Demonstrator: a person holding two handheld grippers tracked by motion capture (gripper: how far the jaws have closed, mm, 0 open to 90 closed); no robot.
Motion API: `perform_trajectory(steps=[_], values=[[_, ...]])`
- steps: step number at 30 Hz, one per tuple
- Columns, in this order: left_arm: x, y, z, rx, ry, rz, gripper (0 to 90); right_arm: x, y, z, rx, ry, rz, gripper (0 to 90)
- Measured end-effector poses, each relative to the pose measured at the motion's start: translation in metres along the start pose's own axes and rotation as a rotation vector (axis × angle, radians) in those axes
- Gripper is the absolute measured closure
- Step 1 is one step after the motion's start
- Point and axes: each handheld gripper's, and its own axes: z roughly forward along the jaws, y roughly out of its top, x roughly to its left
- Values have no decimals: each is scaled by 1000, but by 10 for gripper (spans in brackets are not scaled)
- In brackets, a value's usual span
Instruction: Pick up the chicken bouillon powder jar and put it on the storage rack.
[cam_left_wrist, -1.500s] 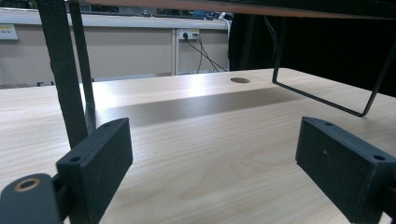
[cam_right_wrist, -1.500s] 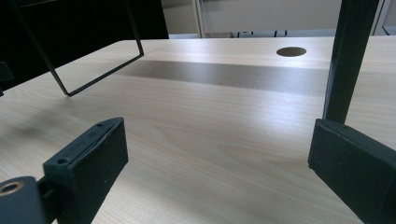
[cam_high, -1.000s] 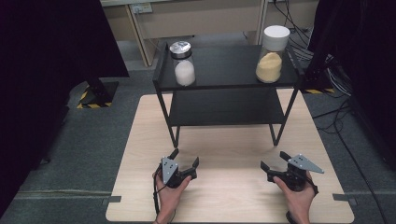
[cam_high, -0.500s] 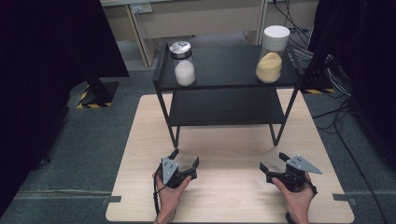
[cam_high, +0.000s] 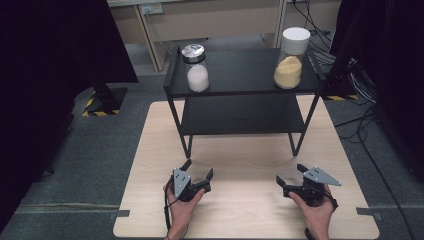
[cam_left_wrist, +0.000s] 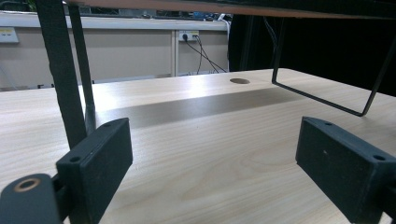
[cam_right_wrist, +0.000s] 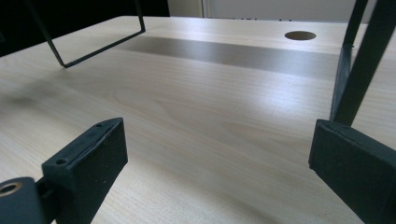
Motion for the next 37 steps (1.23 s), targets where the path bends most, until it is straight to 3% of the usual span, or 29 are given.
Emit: perform_trajectory(steps=[37], values=[[0, 1, 0, 4, -2, 1, 101, -2, 0, -1, 3, 18, 2, 48]])
